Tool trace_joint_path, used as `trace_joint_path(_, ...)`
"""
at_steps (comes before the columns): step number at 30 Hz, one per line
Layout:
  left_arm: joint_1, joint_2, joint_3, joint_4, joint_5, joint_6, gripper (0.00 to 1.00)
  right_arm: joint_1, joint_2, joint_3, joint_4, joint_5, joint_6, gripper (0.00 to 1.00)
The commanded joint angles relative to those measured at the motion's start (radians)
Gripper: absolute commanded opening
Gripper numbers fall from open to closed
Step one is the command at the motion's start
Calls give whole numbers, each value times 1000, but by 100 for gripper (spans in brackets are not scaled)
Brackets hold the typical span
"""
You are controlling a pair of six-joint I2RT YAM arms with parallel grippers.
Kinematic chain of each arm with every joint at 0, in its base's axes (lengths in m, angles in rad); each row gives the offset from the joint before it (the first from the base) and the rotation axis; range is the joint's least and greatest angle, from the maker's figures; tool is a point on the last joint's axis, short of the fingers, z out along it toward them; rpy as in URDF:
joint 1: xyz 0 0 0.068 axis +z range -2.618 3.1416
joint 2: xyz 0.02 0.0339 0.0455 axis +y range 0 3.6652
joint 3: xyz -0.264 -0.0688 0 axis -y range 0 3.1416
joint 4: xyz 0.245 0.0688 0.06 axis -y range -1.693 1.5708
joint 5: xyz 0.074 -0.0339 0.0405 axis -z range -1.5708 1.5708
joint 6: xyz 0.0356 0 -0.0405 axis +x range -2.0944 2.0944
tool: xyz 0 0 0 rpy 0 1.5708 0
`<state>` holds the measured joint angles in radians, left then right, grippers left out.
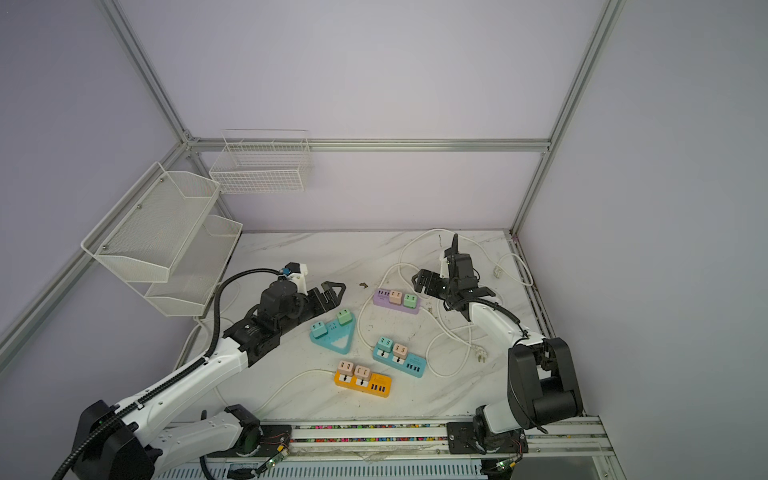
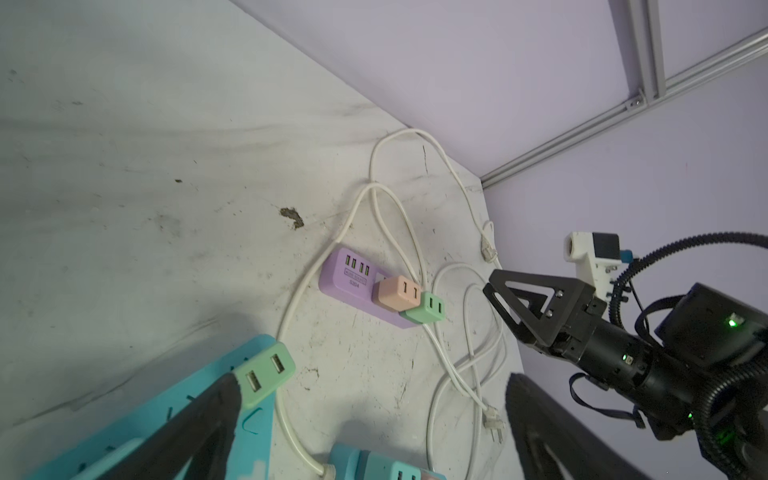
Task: Pull the plug off the socket
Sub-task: 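Move the left and right grippers toward the purple power strip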
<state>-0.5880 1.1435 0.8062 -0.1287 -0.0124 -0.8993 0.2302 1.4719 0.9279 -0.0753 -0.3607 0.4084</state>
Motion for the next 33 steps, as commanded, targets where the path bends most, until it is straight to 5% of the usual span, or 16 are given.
trace_joint_path(1, -70, 61, 139, -4, -43, -25, 97, 4, 34, 24, -26, -94, -8, 97)
trace_joint_path(16, -173, 364, 270, 105, -56, -87, 73, 6, 154, 58, 45, -205, -43, 90)
trace_joint_path(33, -162, 498, 339, 116, -75, -99, 67, 51, 235, 104, 33, -209, -42, 83)
